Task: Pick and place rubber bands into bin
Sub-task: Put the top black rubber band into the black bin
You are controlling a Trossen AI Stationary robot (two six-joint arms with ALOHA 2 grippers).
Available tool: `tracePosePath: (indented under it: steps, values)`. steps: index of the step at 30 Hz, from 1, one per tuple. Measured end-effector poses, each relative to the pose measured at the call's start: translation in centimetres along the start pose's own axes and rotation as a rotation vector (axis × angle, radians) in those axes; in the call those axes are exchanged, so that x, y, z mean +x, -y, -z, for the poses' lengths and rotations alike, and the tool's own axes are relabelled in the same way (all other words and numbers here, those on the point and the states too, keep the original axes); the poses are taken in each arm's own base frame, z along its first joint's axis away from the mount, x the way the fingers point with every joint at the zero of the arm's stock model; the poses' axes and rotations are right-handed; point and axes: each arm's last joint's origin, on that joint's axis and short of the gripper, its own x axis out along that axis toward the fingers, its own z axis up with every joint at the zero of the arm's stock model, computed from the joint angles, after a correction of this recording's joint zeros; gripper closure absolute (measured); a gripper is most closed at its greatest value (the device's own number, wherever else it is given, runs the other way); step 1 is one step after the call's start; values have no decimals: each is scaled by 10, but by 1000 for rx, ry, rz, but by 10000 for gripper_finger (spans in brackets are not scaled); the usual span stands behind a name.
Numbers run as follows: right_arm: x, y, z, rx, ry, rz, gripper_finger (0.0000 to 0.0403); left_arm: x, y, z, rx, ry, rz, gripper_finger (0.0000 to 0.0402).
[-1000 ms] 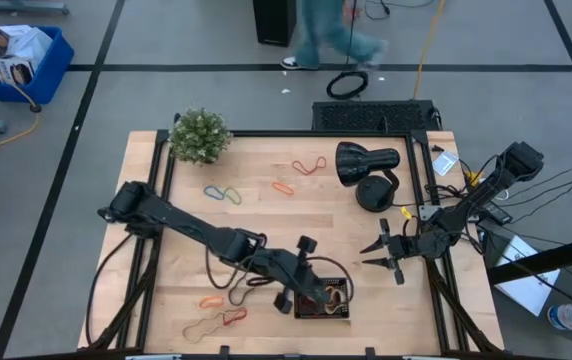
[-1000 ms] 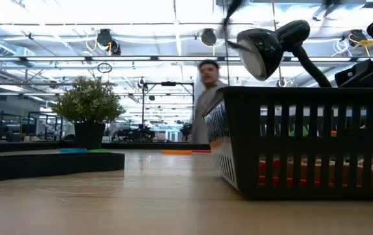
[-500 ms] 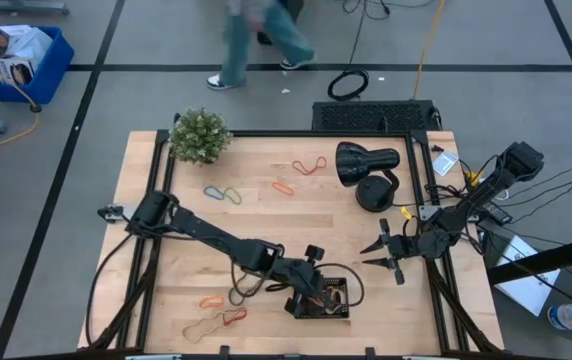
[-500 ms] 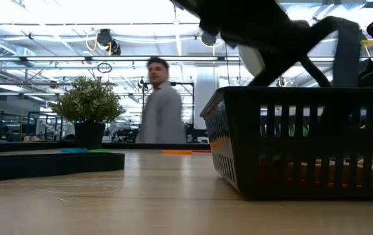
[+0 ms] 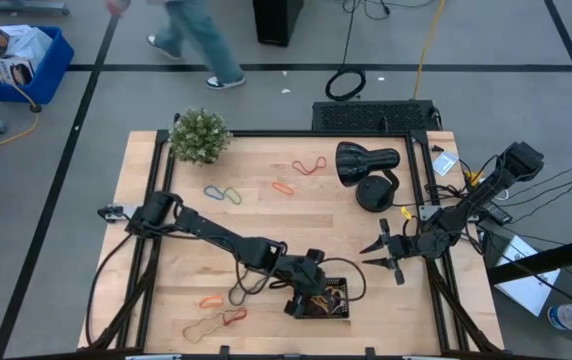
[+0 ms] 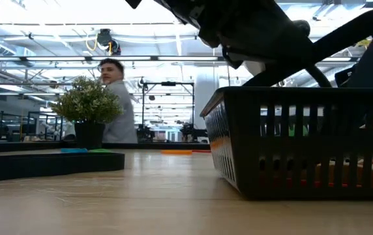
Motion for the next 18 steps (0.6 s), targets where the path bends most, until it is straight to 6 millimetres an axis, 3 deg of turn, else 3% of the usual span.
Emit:
tracePosePath:
  steps: [10, 18]
  values:
    - [0, 0, 0, 0, 0, 0, 286, 0, 0, 0, -65, 2, -13, 396]
    - [0, 0, 0, 0, 0, 0, 287, 0, -2, 0, -115, 1, -60, 350]
